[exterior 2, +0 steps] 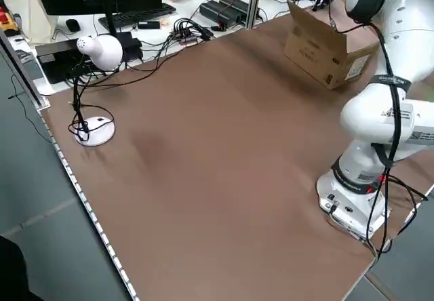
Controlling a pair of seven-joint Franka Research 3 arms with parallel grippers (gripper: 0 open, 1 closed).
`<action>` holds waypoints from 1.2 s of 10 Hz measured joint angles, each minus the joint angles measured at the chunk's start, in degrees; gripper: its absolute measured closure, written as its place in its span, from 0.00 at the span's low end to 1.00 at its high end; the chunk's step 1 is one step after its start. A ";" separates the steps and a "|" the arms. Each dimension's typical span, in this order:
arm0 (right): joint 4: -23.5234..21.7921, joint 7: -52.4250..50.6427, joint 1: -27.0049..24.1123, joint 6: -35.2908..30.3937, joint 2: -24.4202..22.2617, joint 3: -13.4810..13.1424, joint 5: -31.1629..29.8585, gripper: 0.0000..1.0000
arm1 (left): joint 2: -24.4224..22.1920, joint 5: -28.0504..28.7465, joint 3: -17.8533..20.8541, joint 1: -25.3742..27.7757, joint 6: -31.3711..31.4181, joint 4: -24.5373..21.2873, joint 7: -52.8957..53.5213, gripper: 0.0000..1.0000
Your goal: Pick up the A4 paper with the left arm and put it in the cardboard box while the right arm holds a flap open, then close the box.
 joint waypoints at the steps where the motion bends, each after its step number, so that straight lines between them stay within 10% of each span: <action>1: 0.00 0.00 0.02 0.02 0.00 0.00 0.00 0.02 | 0.07 0.00 0.09 0.00 -0.01 0.00 0.00 0.70; 12: 0.00 -0.02 -0.07 0.06 0.27 -0.07 0.00 0.02 | 2.31 0.00 0.41 -0.86 0.01 -0.03 0.26 0.70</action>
